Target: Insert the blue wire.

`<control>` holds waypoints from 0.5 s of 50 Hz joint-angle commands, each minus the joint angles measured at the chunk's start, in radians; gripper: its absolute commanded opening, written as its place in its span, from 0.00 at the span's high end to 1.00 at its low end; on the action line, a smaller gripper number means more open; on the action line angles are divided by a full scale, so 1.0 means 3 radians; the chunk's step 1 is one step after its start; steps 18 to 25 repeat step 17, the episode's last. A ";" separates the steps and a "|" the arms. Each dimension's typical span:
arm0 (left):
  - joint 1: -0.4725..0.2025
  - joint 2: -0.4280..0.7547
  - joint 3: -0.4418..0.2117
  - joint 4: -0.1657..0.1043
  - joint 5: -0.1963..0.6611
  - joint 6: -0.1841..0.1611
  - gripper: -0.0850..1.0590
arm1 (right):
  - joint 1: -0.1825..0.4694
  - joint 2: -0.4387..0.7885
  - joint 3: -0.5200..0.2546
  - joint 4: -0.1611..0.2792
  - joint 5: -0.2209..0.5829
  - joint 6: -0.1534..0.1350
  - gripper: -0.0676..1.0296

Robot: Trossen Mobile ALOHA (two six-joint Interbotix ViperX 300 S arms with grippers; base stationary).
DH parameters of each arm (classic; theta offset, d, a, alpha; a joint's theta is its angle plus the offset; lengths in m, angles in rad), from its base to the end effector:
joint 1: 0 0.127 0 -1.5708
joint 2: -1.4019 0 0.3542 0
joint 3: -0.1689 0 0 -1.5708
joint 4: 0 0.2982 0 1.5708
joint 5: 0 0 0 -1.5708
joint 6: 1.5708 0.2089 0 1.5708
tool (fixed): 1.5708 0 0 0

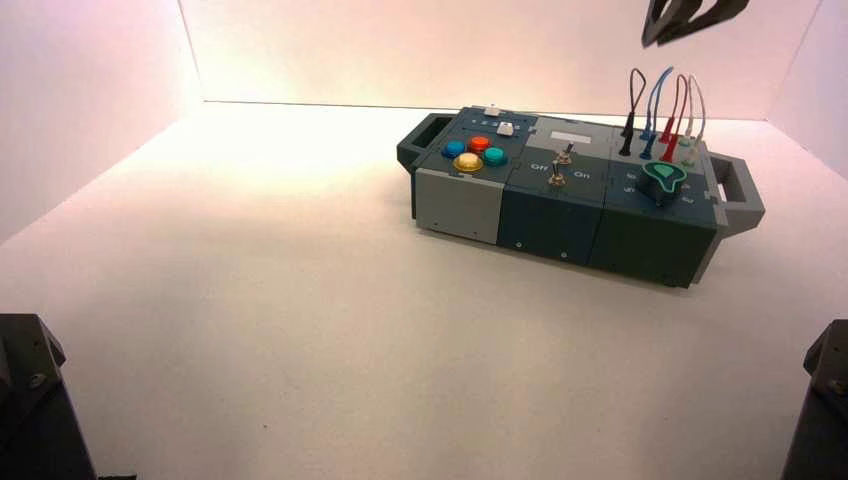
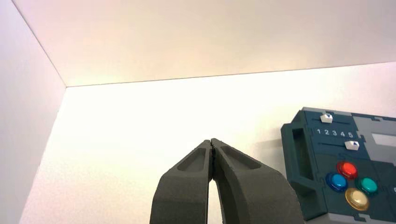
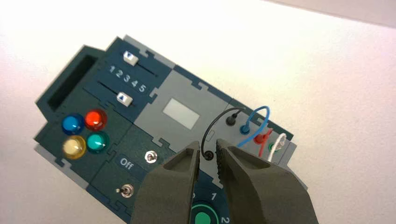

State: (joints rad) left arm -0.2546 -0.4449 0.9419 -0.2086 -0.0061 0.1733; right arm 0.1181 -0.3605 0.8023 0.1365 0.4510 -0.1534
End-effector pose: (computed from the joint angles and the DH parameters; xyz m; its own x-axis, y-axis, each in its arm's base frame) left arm 0.3386 -0.0879 0.2271 0.8537 -0.2209 -0.4715 0.2345 0.9716 -0.0305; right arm 0.3297 0.0516 0.1853 0.6176 0.1330 -0.7752 -0.1781 0.9836 0.0269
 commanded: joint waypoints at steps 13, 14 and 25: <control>-0.0041 -0.0061 -0.0010 0.0000 -0.0015 0.0020 0.95 | 0.0010 -0.0383 0.0102 0.0056 0.0056 0.0015 0.74; -0.0051 -0.0072 0.0000 0.0000 -0.0015 0.0015 0.95 | 0.0010 -0.0394 0.0118 0.0066 0.0051 0.0015 0.74; -0.0061 -0.0097 0.0000 0.0000 -0.0015 0.0020 0.95 | 0.0010 -0.0430 0.0153 0.0066 0.0051 0.0015 0.74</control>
